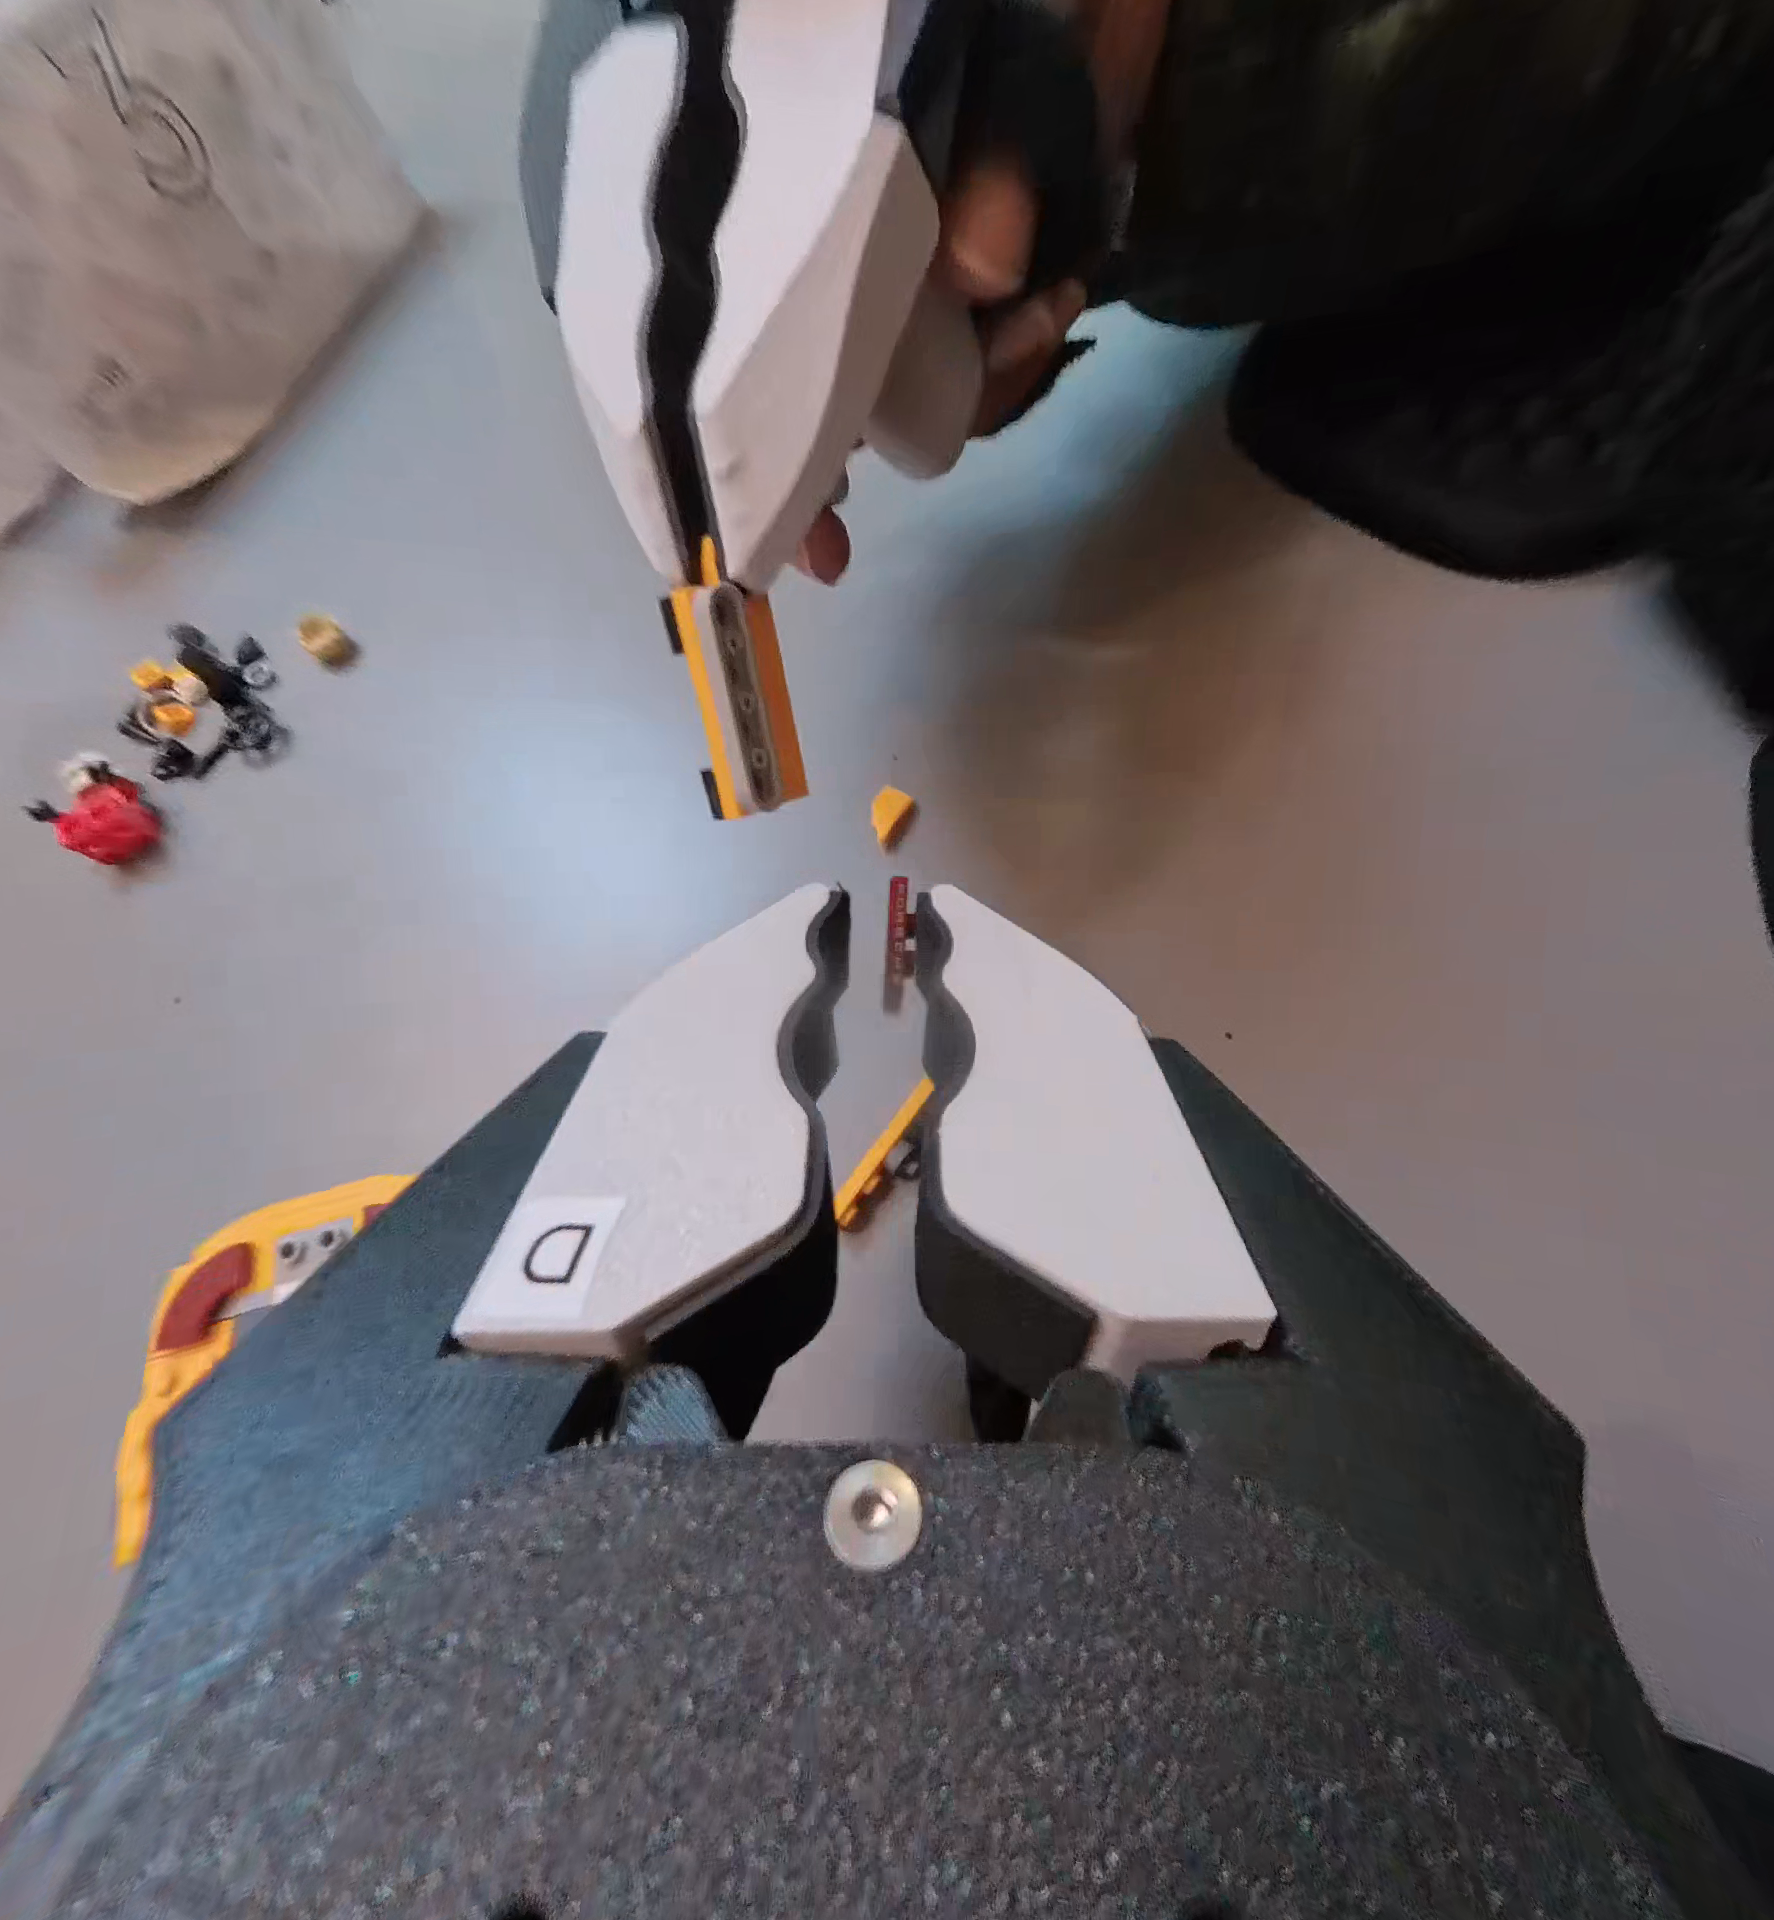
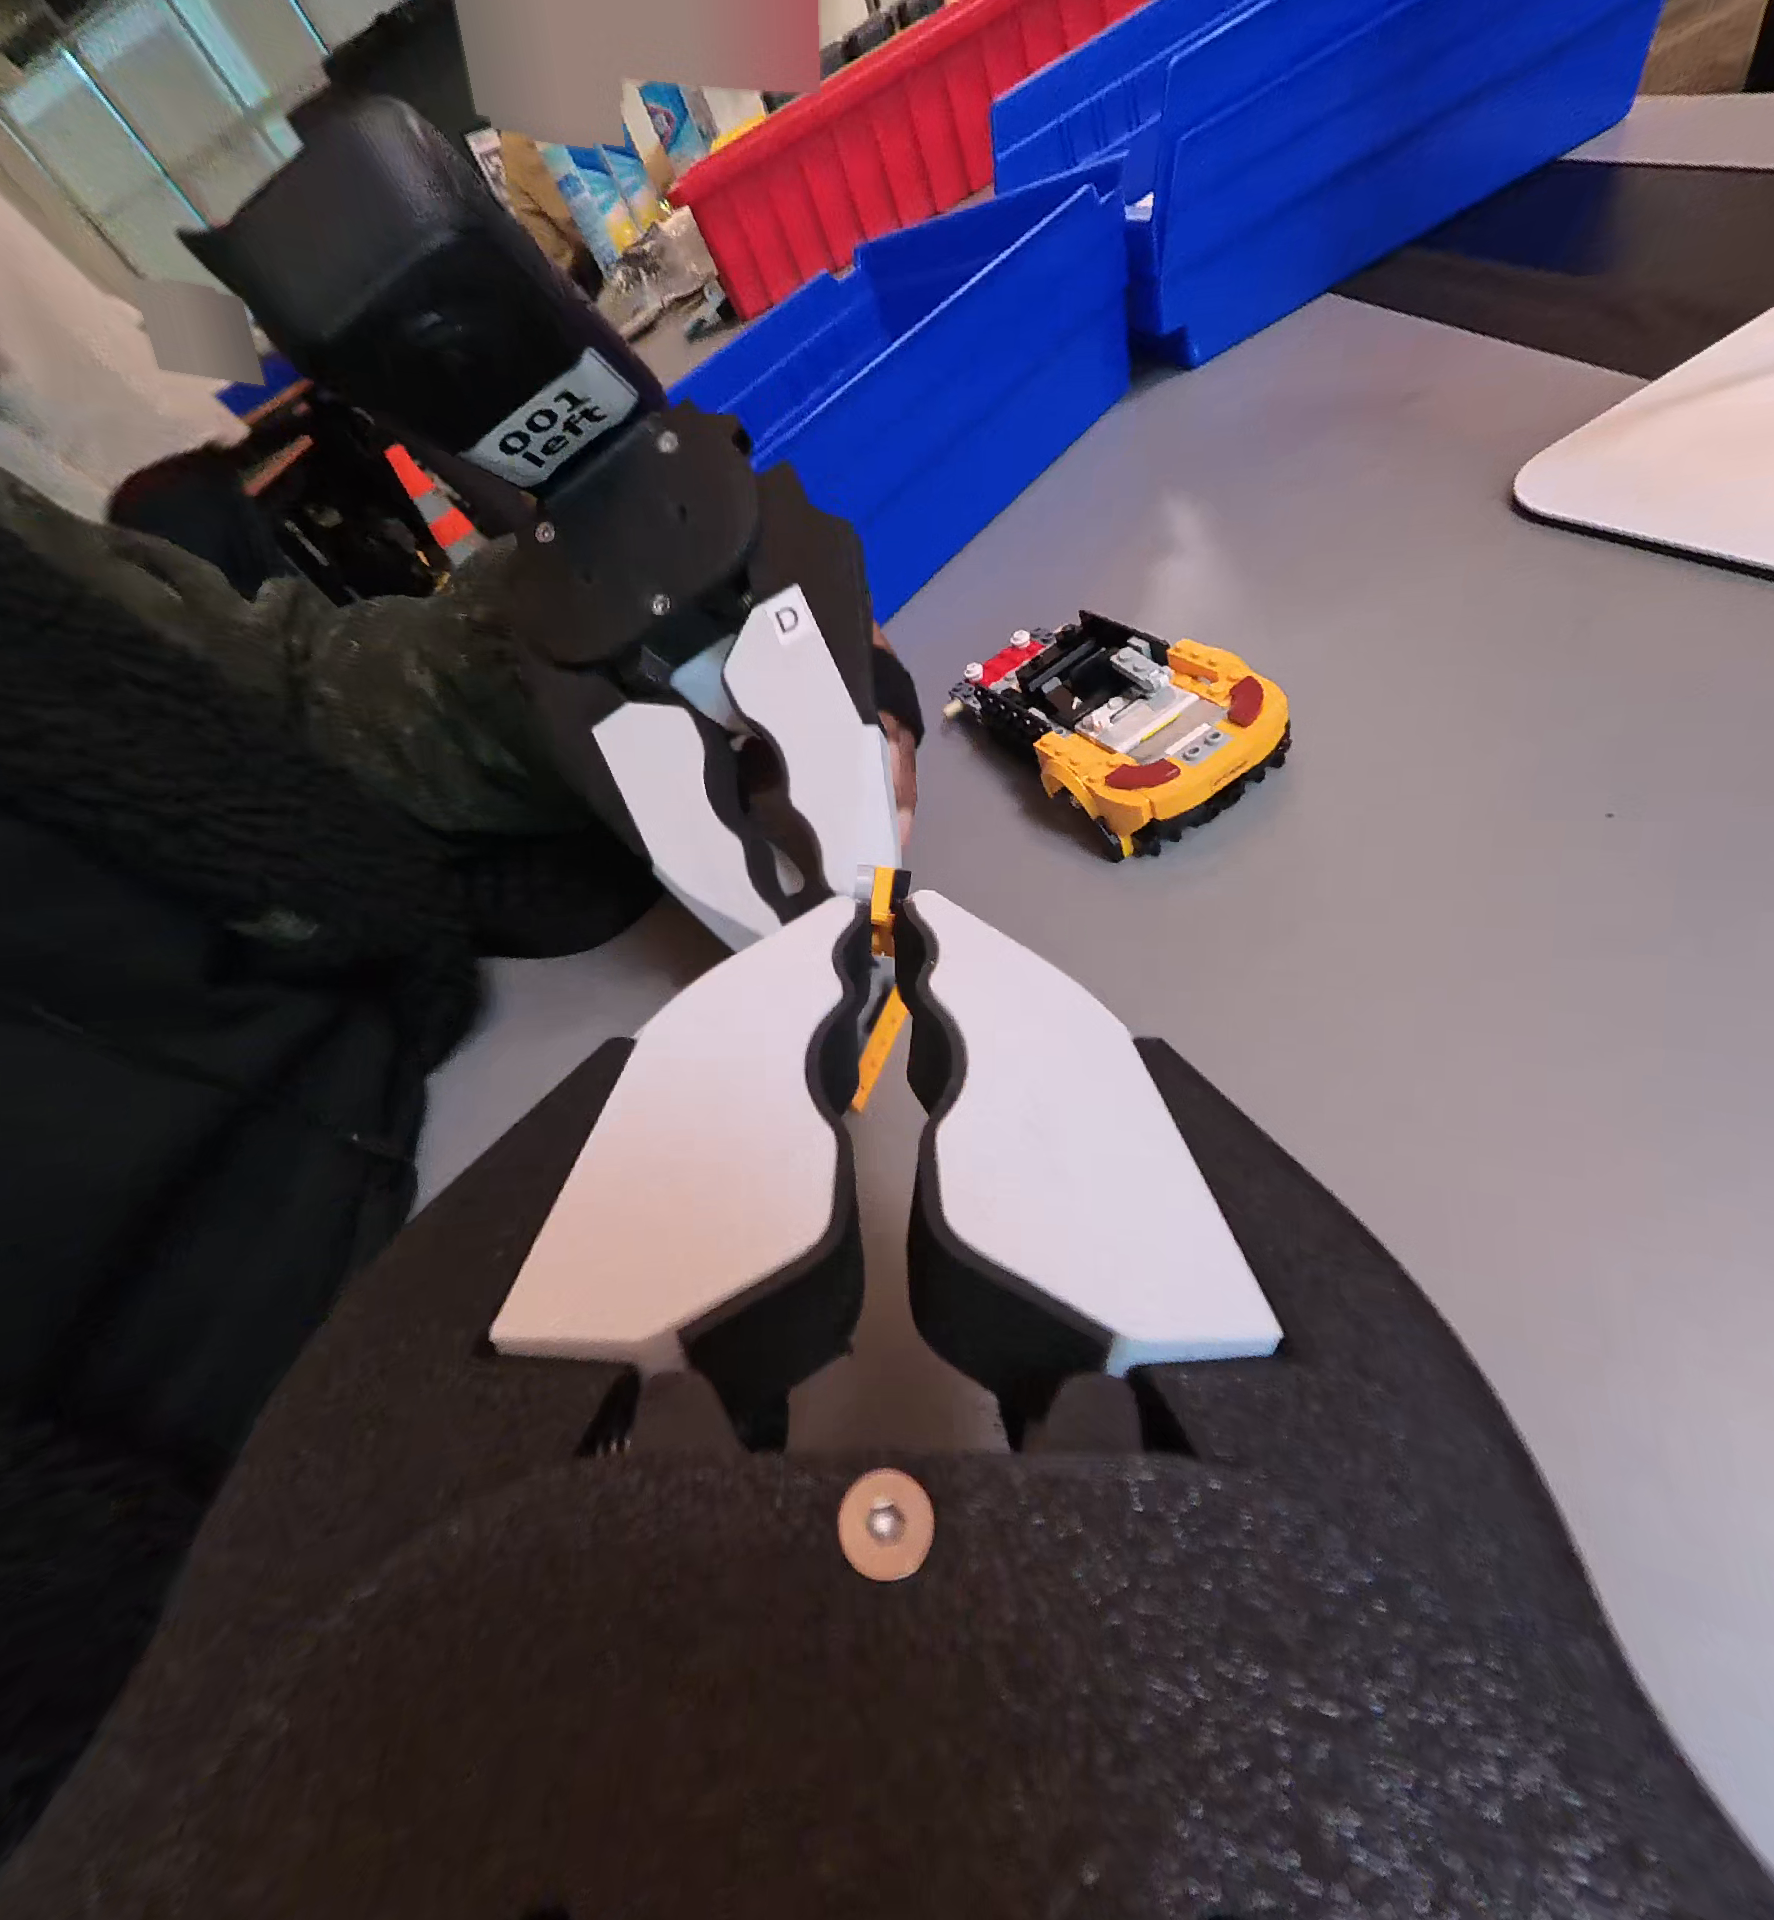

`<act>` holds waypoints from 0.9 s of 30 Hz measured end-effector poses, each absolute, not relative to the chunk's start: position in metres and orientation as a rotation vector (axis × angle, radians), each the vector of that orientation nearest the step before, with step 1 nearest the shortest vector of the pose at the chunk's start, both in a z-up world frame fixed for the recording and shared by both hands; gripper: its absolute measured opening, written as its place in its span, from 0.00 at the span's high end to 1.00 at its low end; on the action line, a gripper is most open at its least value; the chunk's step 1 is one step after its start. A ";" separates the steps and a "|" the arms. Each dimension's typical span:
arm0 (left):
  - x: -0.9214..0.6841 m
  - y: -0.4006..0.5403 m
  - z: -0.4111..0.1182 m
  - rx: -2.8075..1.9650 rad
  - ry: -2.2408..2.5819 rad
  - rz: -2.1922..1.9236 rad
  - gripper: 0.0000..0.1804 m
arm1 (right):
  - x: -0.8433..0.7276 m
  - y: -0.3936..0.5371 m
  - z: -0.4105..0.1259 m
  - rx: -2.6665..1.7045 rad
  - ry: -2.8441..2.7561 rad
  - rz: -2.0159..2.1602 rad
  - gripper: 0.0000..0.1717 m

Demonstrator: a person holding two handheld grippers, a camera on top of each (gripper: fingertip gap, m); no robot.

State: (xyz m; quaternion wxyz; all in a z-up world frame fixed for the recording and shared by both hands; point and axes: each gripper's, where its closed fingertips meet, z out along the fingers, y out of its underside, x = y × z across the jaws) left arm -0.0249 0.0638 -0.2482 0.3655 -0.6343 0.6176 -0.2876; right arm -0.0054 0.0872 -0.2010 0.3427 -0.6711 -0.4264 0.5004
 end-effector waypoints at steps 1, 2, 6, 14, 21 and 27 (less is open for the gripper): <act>-0.024 0.065 -0.254 -1.643 1.595 -0.727 0.92 | -0.005 0.088 -0.203 -1.751 -1.114 1.288 0.98; -0.024 0.066 -0.258 -1.652 1.599 -0.714 0.89 | -0.004 0.089 -0.206 -1.759 -1.120 1.276 0.98; -0.026 0.070 -0.254 -1.653 1.564 -0.741 0.82 | -0.002 0.089 -0.207 -1.760 -1.107 1.299 0.98; -0.026 0.076 -0.227 -1.547 1.467 -0.746 0.81 | -0.011 0.083 -0.210 -1.765 -1.111 1.328 0.98; -0.018 0.078 -0.224 -1.487 1.492 -0.502 0.90 | -0.027 0.074 -0.204 -1.712 -1.123 1.285 0.98; -0.024 0.090 -0.212 -1.379 1.478 -0.254 0.90 | -0.022 0.083 -0.198 -1.655 -1.132 1.111 0.98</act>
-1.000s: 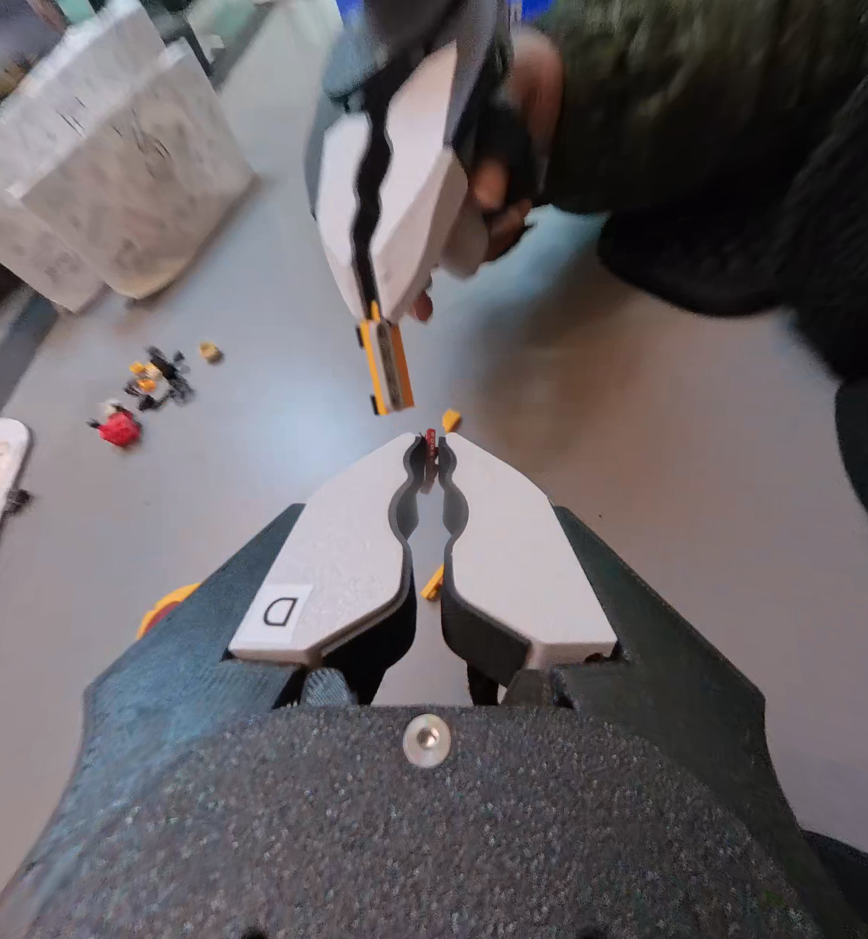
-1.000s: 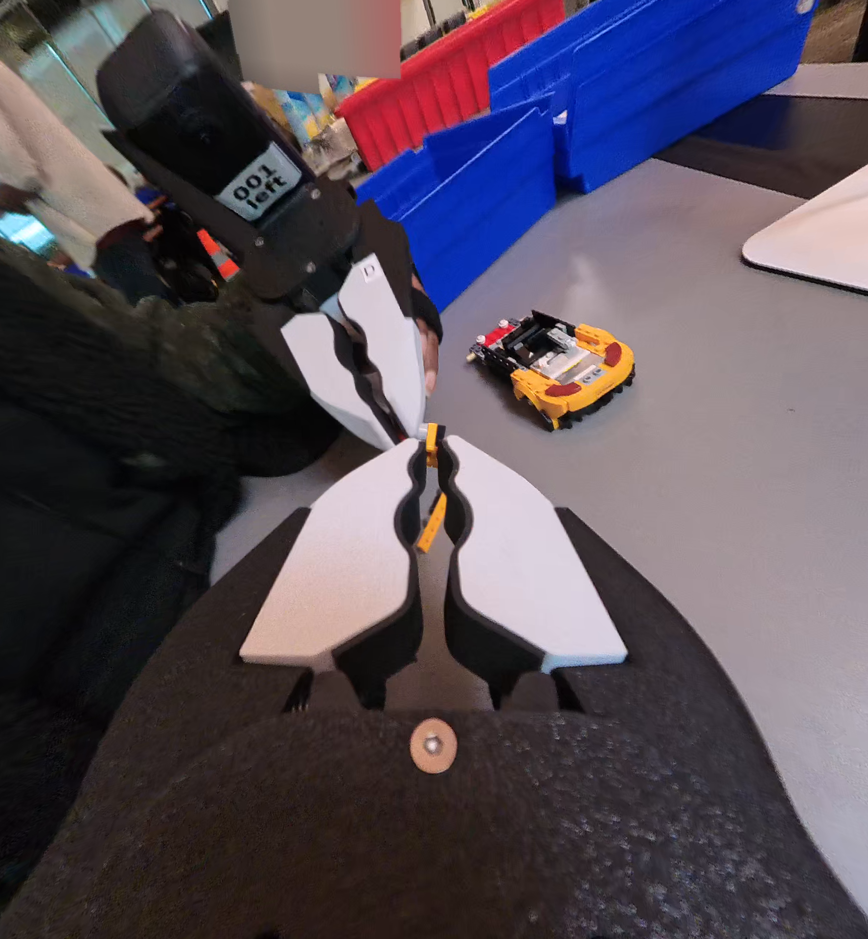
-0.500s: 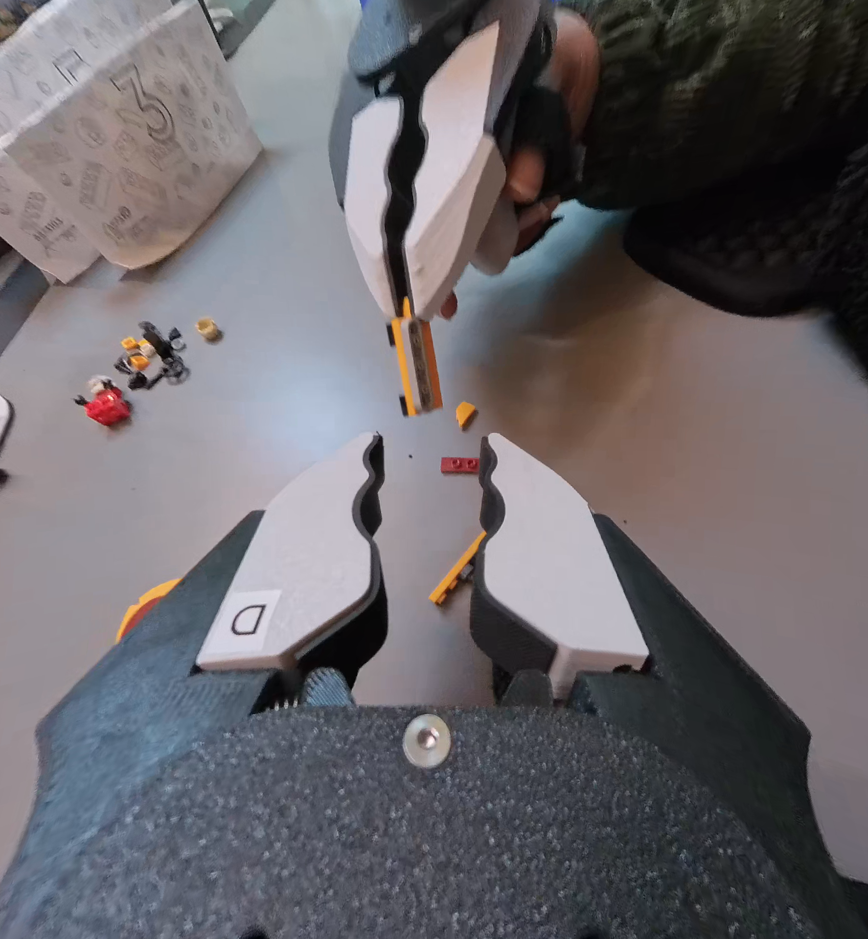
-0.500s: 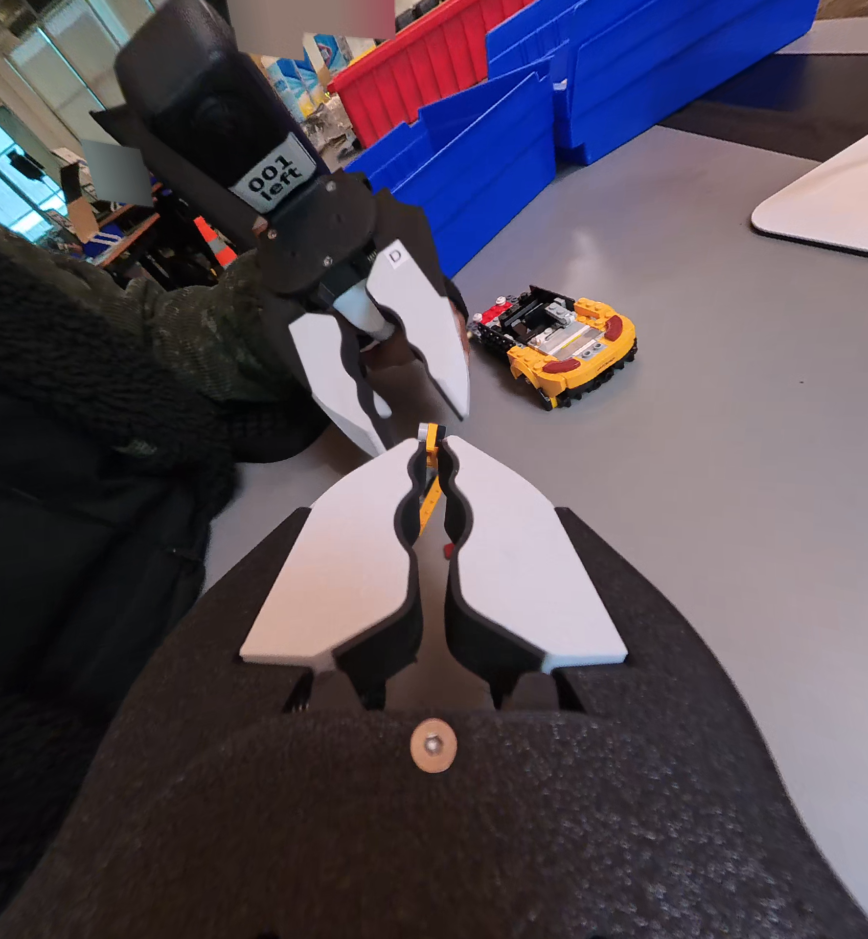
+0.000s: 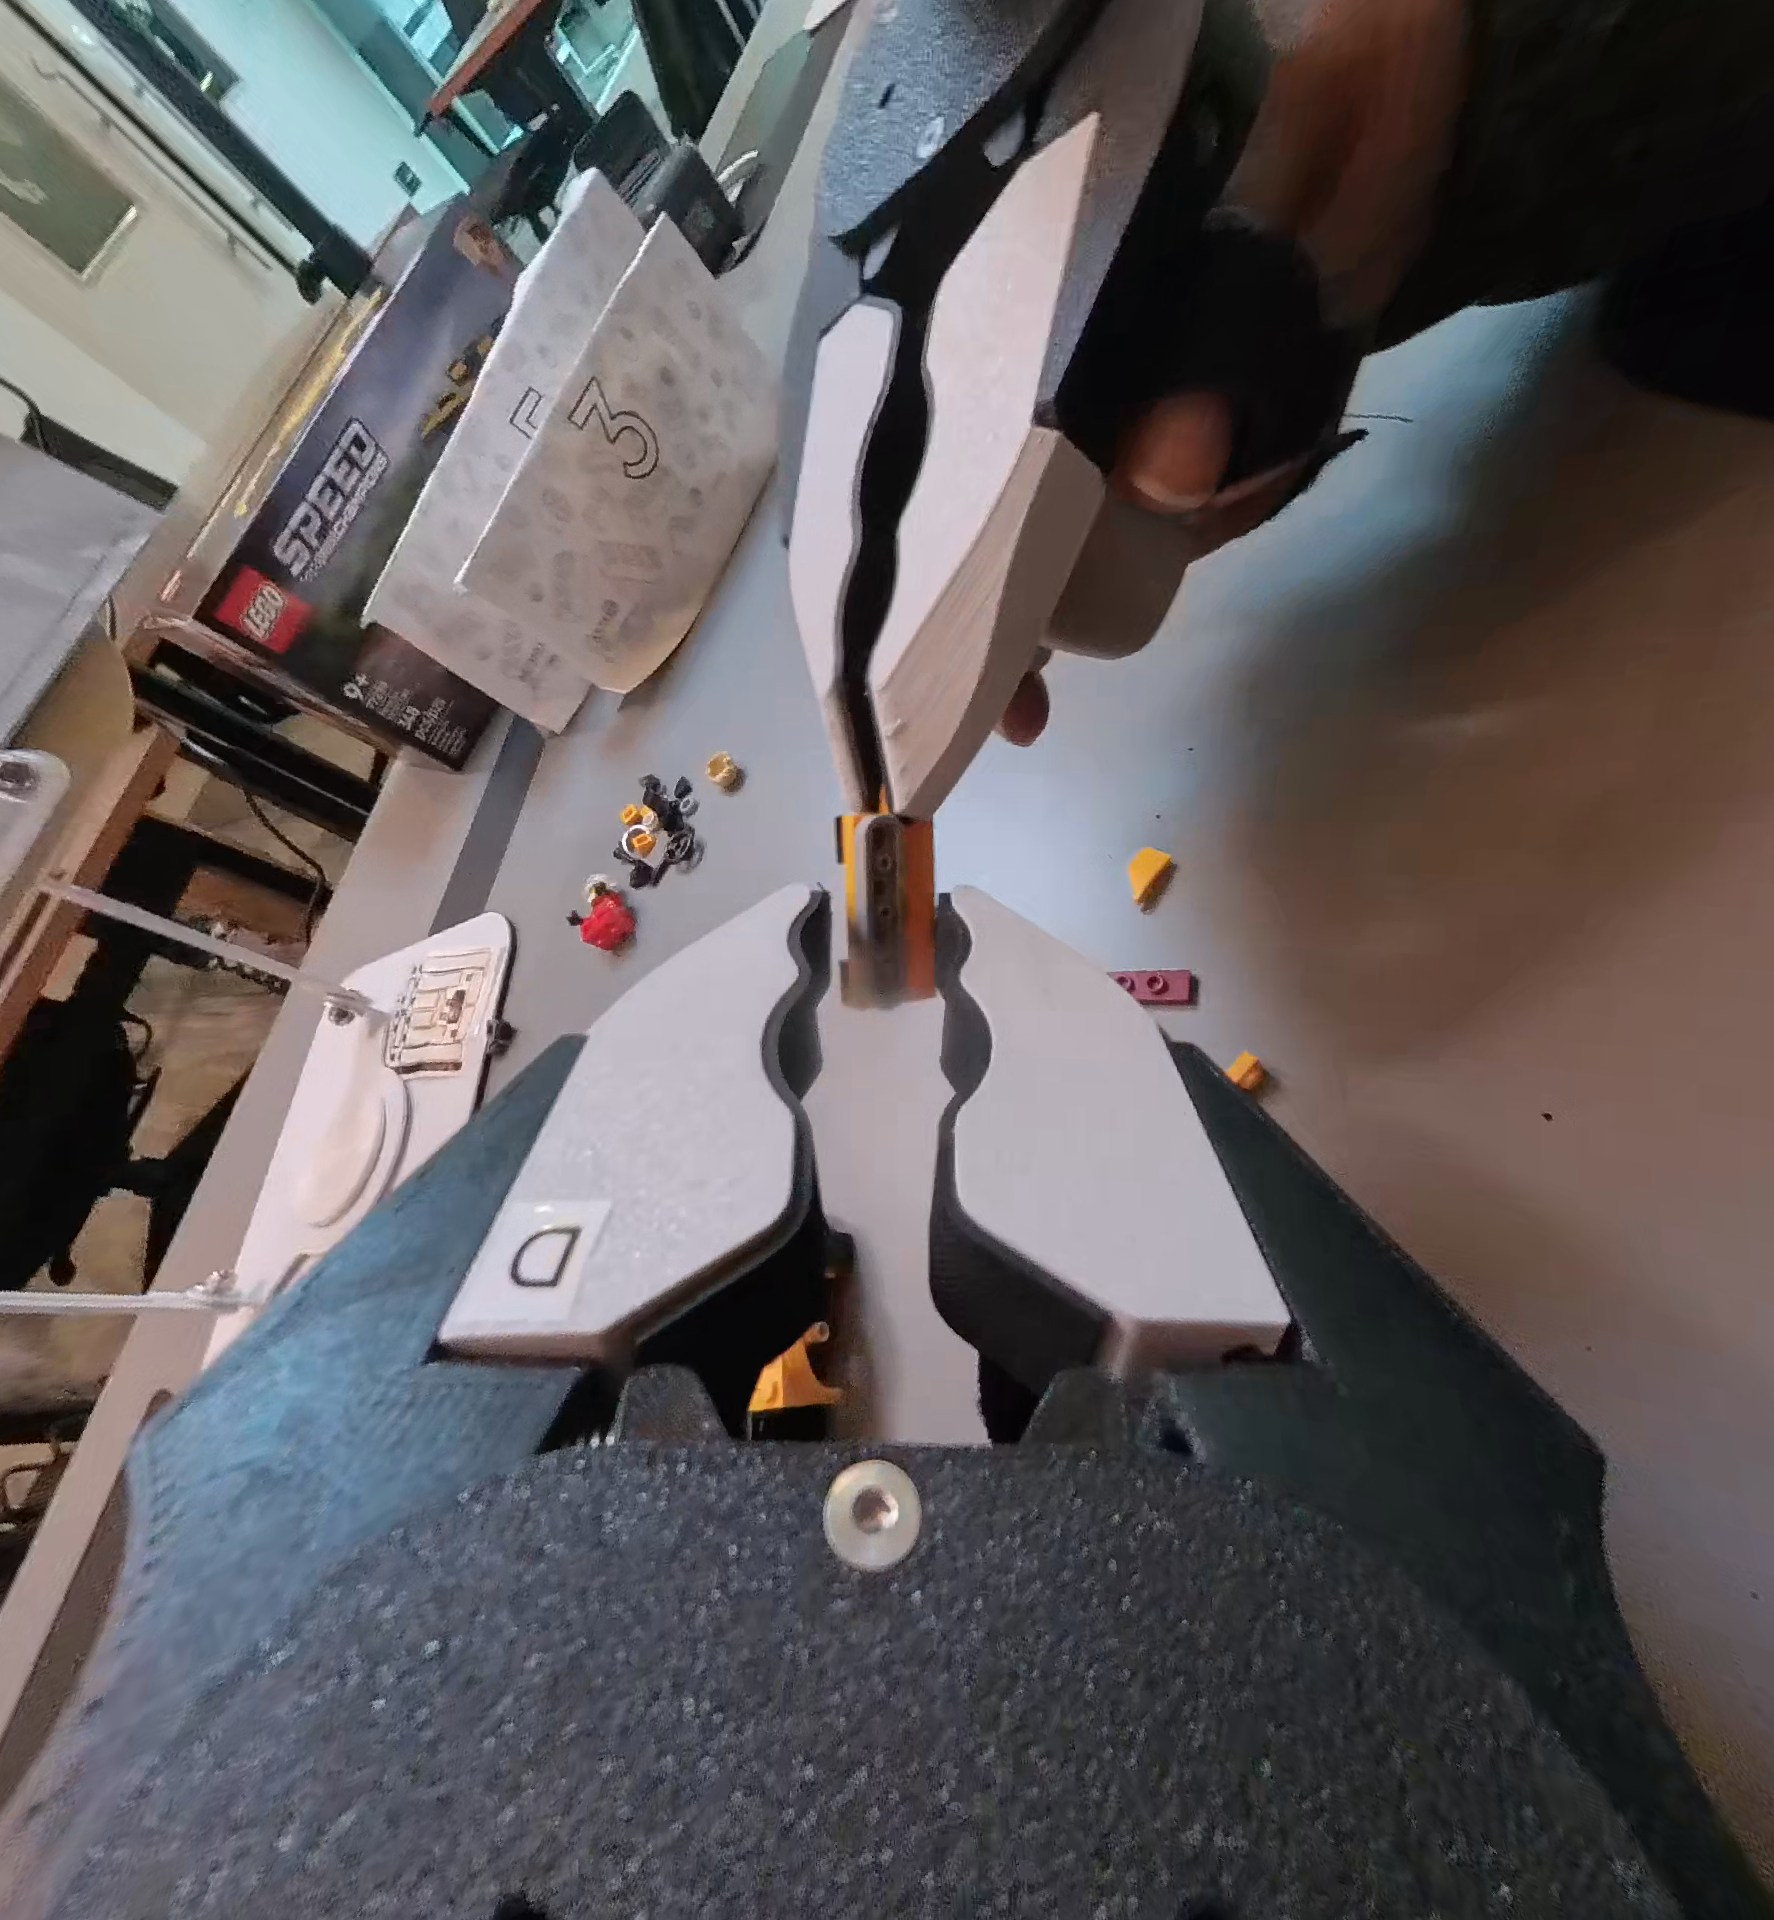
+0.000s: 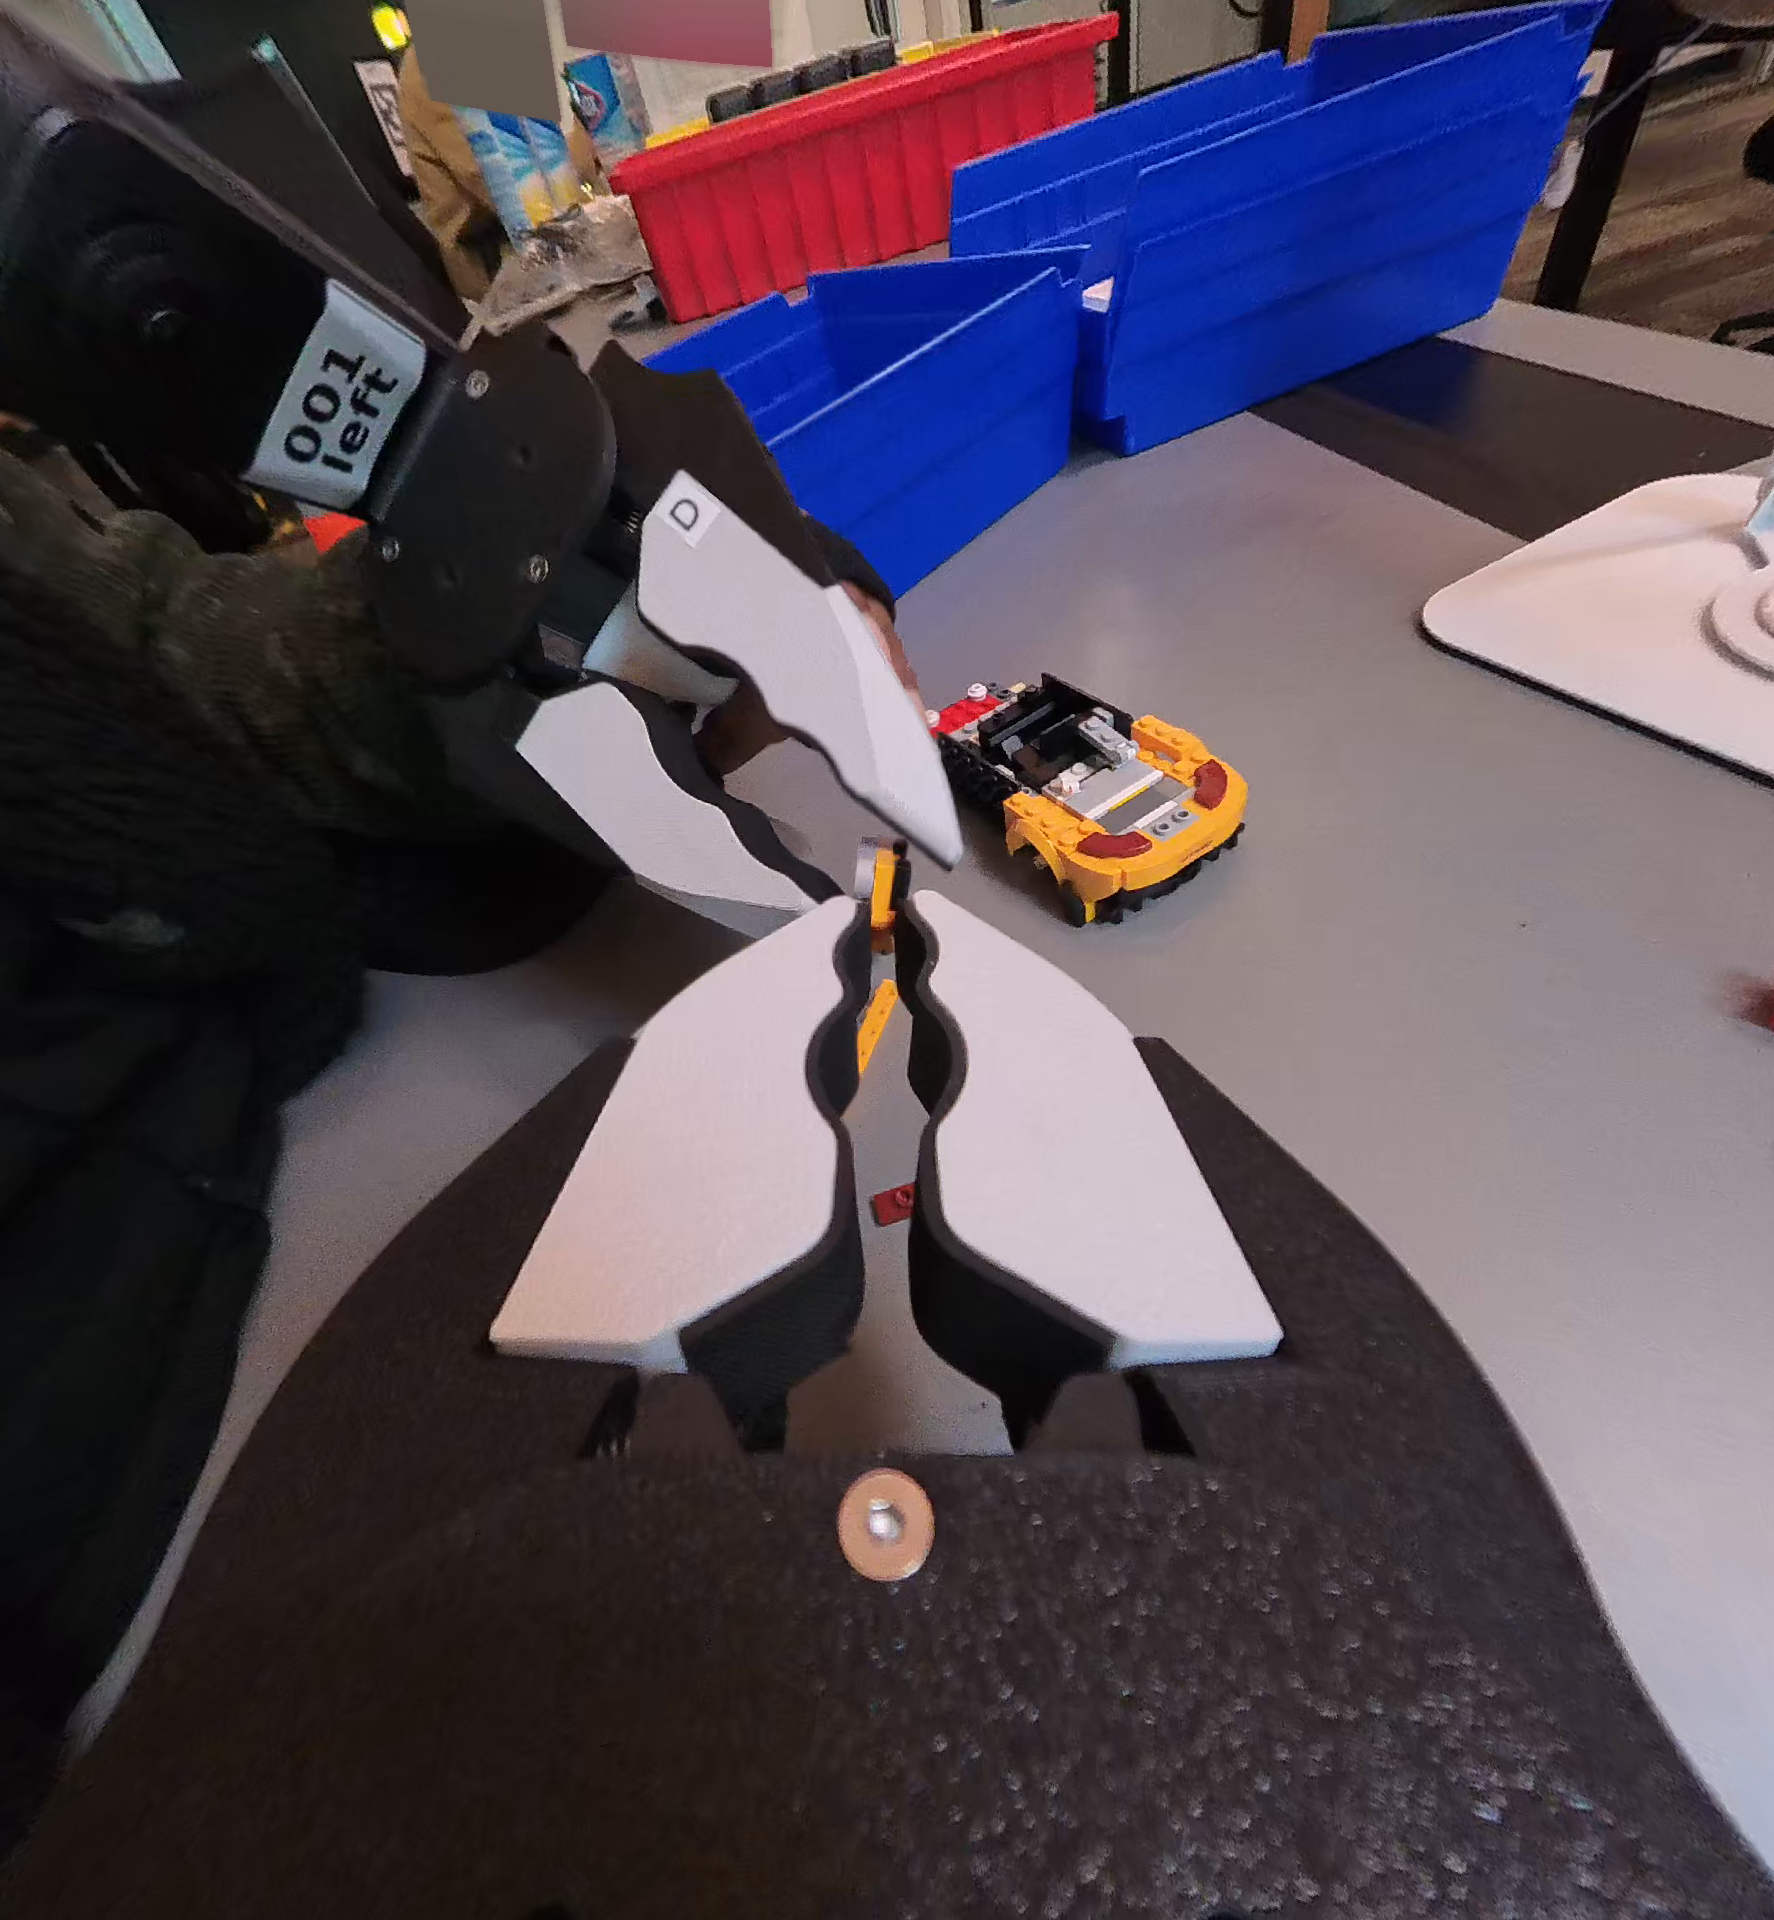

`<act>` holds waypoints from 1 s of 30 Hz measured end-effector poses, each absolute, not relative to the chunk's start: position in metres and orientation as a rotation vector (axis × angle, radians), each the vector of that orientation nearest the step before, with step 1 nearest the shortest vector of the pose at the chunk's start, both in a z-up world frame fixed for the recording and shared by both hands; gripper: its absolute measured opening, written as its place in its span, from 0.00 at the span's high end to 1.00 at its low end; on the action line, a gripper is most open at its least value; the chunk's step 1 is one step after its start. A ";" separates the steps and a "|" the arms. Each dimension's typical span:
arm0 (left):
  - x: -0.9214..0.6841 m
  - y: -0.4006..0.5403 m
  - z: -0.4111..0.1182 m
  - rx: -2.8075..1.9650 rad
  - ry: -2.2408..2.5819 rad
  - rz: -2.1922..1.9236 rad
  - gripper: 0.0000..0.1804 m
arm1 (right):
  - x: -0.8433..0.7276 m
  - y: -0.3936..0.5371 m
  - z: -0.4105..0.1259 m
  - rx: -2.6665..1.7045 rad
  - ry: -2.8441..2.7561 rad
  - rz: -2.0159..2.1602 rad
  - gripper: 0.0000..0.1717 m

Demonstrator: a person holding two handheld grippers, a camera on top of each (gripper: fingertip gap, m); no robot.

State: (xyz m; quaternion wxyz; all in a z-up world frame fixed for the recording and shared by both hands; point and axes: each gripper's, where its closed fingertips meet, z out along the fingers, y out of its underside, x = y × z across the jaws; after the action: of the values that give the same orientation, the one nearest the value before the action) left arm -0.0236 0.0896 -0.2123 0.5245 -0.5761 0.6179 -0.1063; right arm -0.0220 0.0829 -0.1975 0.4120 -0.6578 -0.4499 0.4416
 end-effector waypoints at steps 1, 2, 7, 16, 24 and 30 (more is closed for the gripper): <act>-0.023 0.088 -0.213 -1.372 1.489 -0.249 0.92 | -0.022 0.083 -0.197 -1.652 -1.132 1.106 0.98; -0.023 0.089 -0.214 -1.370 1.488 -0.230 0.92 | -0.023 0.083 -0.198 -1.650 -1.135 1.092 0.98; -0.022 0.085 -0.200 -1.298 1.454 -0.285 0.92 | -0.021 0.079 -0.187 -1.607 -1.123 1.173 0.97; -0.015 0.059 -0.180 -1.149 1.482 -0.387 0.93 | -0.016 0.056 -0.170 -1.552 -1.113 1.564 0.97; -0.006 0.029 -0.164 -1.035 1.512 -0.553 0.94 | -0.015 0.056 -0.167 -1.546 -1.024 1.809 0.98; -0.026 0.069 -0.172 -1.263 1.354 -0.681 0.93 | 0.001 0.099 -0.238 -1.726 -1.362 0.769 0.95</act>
State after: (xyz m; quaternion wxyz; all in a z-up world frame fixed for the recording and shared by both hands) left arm -0.0257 0.0690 -0.1717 0.5516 -0.5339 0.5725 -0.2879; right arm 0.0009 0.0988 -0.2382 0.3950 -0.6809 -0.5371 0.3032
